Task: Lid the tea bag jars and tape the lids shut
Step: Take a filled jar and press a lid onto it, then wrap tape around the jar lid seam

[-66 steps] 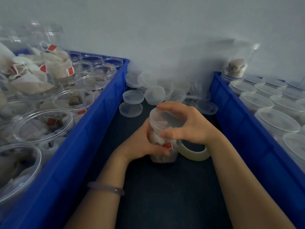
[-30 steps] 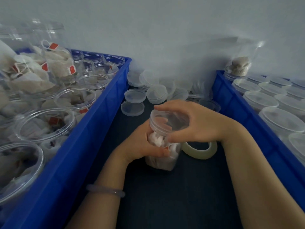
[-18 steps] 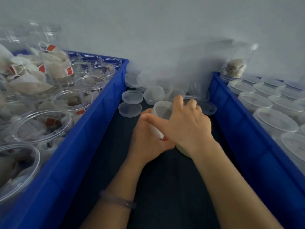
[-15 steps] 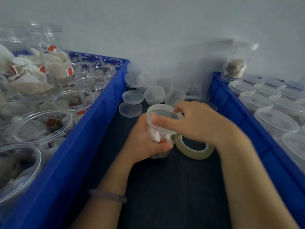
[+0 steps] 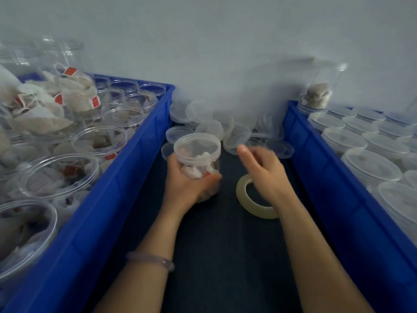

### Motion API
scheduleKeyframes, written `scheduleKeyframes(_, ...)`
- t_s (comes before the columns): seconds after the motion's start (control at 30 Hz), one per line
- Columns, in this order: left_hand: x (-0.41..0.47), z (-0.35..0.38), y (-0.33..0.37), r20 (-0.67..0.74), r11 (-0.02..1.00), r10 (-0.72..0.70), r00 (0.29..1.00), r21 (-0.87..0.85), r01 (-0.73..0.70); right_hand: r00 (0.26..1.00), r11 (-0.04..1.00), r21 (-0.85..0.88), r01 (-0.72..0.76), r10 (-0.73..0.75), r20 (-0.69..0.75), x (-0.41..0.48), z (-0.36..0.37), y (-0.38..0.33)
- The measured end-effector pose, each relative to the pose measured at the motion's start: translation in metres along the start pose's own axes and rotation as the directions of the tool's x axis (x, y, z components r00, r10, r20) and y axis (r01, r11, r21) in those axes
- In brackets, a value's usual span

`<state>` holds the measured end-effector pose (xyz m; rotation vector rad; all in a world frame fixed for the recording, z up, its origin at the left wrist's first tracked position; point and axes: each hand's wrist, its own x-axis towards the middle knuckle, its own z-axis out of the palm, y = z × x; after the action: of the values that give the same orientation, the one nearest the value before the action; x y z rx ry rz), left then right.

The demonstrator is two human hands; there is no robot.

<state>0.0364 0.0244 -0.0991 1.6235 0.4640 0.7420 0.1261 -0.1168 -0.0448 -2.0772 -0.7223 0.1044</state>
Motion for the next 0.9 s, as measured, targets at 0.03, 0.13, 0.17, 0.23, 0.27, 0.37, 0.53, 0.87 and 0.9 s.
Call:
scheduleKeyframes(0.03, 0.004, -0.004, 0.001, 0.042, 0.999, -0.040, 0.998, -0.008, 0.040, 0.992, 0.978, -0.190, -0.087, 0.102, 0.071, -0.005, -0.005, 0.015)
scheduleKeyframes(0.13, 0.008, -0.009, 0.005, 0.132, 0.991, -0.105, 0.986, 0.097, 0.093, 0.911, 0.777, -0.629, -0.030, 0.280, 0.302, -0.022, -0.006, 0.044)
scheduleKeyframes(0.17, 0.007, -0.011, 0.007, 0.147, 0.984, -0.139, 0.979, 0.133, 0.120, 0.911, 0.773, -0.634, -0.010, 0.269, 0.313, -0.026, -0.004, 0.047)
scheduleKeyframes(0.23, -0.001, -0.017, 0.011, 0.157, 0.911, -0.264, 0.952, 0.365, 0.193, 0.936, 0.836, -0.548, -0.031, 0.216, 0.277, -0.028, -0.003, 0.045)
scheduleKeyframes(0.27, -0.008, -0.019, 0.012, 0.122, 0.794, -0.347, 0.930, 0.565, 0.223, 0.941, 0.859, -0.512, -0.035, 0.201, 0.272, -0.029, -0.005, 0.044)
scheduleKeyframes(0.37, -0.030, -0.028, 0.012, -0.004, 0.577, -0.286, 0.958, 0.797, 0.176, 0.942, 0.927, -0.372, -0.051, 0.168, 0.290, -0.036, -0.011, 0.042)
scheduleKeyframes(0.53, -0.049, -0.006, 0.021, 0.240, 0.964, -0.006, 0.971, 0.258, -0.058, 0.924, 0.990, 0.112, -0.081, 0.032, 0.381, -0.048, -0.019, 0.024)
scheduleKeyframes(0.87, -0.062, 0.015, 0.012, 0.163, 0.867, 0.334, 0.928, 0.334, -0.370, 0.928, 0.980, 0.192, 0.058, -0.123, 0.351, -0.053, -0.008, 0.024)
scheduleKeyframes(0.9, -0.063, 0.016, 0.013, 0.134, 0.847, 0.373, 0.918, 0.356, -0.396, 0.932, 0.979, 0.194, 0.060, -0.124, 0.341, -0.053, -0.008, 0.024)
